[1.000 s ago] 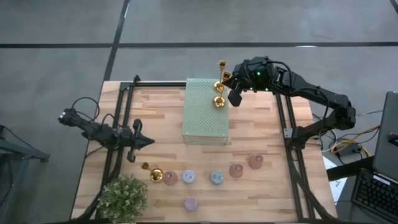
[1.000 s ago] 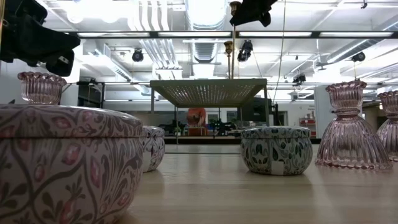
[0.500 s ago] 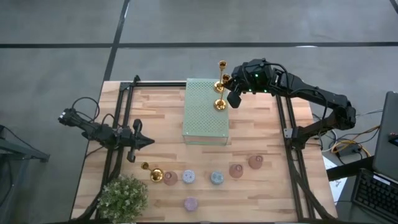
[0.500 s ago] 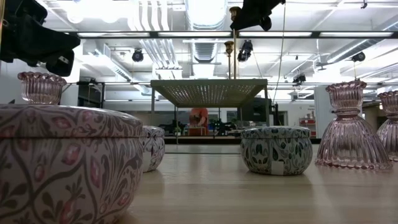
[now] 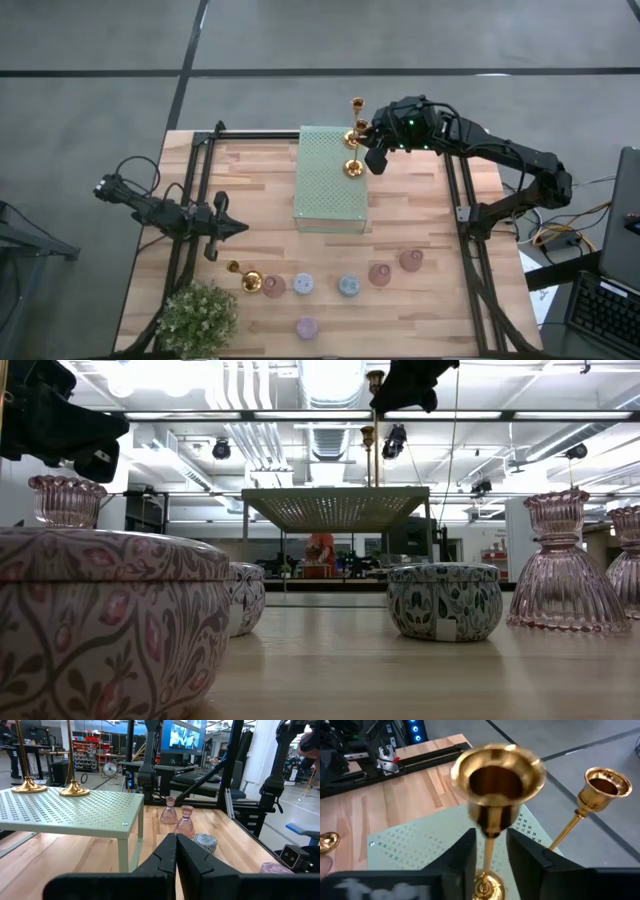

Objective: Pick & Place candle stick holders
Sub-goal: Move the pink candle holders to the center

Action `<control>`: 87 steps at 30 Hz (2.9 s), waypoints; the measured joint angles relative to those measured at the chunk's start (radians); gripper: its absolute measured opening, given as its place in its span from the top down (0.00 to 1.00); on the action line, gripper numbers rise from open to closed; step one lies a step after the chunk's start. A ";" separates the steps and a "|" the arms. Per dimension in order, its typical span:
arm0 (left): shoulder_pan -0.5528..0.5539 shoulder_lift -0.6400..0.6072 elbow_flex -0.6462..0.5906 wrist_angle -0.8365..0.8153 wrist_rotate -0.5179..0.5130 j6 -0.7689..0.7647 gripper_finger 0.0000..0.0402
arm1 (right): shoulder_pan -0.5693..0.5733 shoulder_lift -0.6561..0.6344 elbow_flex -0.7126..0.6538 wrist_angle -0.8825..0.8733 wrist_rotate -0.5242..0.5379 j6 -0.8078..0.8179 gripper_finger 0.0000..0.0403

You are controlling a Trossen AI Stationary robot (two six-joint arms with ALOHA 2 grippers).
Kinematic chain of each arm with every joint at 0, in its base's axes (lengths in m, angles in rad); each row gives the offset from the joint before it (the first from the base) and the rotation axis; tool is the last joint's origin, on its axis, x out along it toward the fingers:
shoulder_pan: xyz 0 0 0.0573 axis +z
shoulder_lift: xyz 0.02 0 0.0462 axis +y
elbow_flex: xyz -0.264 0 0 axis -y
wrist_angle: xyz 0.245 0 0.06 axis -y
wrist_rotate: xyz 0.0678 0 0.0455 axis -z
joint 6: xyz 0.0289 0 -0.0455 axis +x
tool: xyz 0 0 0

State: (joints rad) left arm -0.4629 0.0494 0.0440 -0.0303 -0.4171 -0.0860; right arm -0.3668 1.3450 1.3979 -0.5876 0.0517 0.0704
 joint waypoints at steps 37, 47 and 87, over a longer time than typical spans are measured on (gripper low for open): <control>0.000 0.000 0.000 0.000 0.000 0.000 0.97 | 0.342 -0.269 -0.068 -0.185 -0.004 0.152 0.40; 0.000 0.000 0.000 0.000 0.000 0.000 0.97 | 0.564 -0.230 -0.133 -0.096 0.003 0.211 0.41; 0.000 0.000 0.000 0.000 0.000 0.000 0.97 | 0.815 0.134 -0.260 0.293 0.000 0.158 0.45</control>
State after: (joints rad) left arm -0.4629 0.0490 0.0437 -0.0302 -0.4170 -0.0858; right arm 0.4480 1.4789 1.1378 -0.2945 0.0521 0.2285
